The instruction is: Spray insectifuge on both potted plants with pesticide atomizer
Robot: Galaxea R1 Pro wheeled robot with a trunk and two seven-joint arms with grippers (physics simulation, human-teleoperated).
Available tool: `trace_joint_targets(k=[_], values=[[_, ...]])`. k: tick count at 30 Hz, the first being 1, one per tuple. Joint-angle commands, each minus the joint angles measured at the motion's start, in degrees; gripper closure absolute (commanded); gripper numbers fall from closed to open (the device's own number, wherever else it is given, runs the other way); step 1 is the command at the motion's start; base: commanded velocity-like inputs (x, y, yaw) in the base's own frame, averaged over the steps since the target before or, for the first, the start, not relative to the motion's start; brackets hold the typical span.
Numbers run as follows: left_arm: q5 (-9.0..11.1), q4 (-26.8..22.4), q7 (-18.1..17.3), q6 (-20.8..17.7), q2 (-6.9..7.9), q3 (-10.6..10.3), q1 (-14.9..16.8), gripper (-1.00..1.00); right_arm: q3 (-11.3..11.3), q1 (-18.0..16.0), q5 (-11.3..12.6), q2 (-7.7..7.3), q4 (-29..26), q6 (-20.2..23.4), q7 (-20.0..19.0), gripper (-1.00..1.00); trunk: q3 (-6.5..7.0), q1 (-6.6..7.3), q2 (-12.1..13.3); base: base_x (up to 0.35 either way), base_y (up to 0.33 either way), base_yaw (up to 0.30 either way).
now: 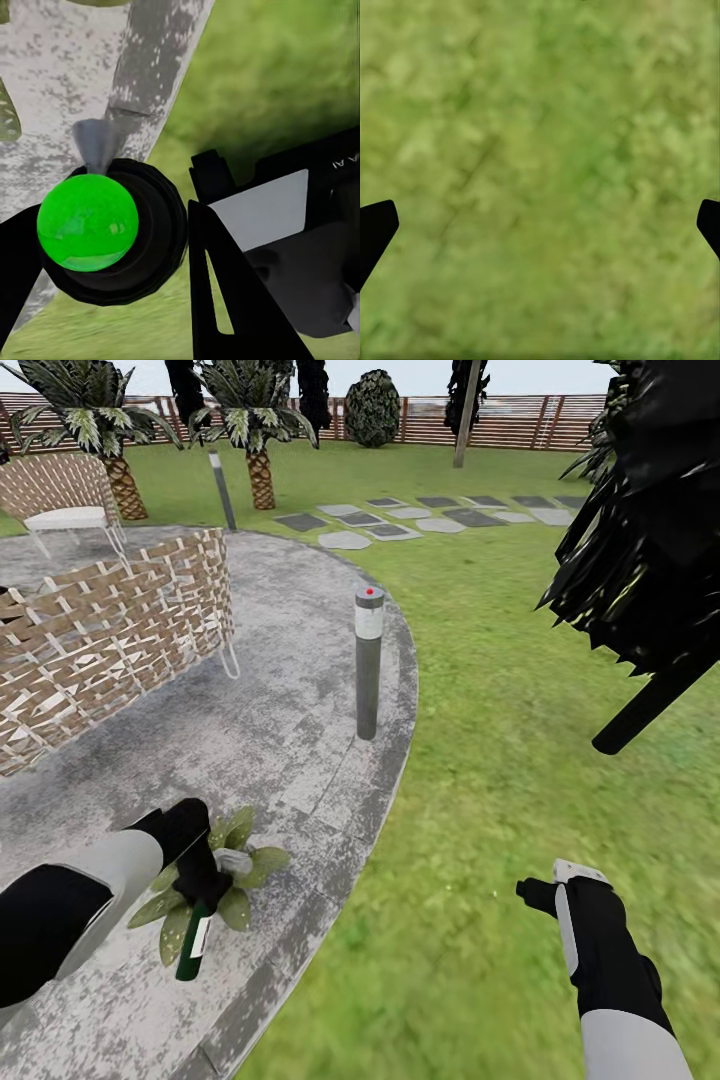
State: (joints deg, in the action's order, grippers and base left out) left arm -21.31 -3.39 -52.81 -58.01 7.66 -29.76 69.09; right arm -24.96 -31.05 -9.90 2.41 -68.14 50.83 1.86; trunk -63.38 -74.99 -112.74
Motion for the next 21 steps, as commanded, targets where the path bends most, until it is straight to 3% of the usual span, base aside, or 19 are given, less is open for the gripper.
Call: trace_joint_targets(k=[1,5,7,9,16,21], values=[[-0.67,-0.09,-0.54,-0.26,-0.26,0.05,0.04,1.00,-0.09,-0.03,-0.29,0.05,-0.06,0.23,-0.10,-1.00,-0.04,0.01,-0.02,0.000,0.000,0.000],[-0.67,-0.05,-0.54,-0.26,-2.16,-0.21,0.14,1.00,-0.09,-0.02,-0.29,0.05,-0.06,0.23,-0.10,-1.00,-0.04,0.01,-0.02,0.000,0.000,0.000],[-0.67,-0.04,-0.54,-0.26,-4.43,-2.22,0.64,1.00,-0.09,-0.02,-0.29,0.05,-0.08,0.23,-0.10,-1.00,-0.04,0.01,-0.02,0.000,0.000,0.000],[-0.67,-0.04,-0.54,-0.26,-5.40,-3.18,0.80,1.00,-0.14,-0.02,-0.29,0.05,-0.07,0.23,-0.12,-1.00,-0.04,0.01,-0.02,0.000,0.000,0.000],[-0.67,-0.04,-0.54,-0.26,-5.65,-3.72,0.87,1.00,-0.10,0.01,-0.29,0.05,-0.06,0.23,-0.10,-1.00,-0.07,0.01,-0.02,0.000,0.000,0.003],[-0.65,-0.04,-0.54,-0.26,-5.64,-3.73,0.87,1.00,-0.09,0.01,-0.29,0.05,-0.06,0.23,-0.10,-1.00,-0.33,0.01,-0.02,0.000,0.000,0.153]])
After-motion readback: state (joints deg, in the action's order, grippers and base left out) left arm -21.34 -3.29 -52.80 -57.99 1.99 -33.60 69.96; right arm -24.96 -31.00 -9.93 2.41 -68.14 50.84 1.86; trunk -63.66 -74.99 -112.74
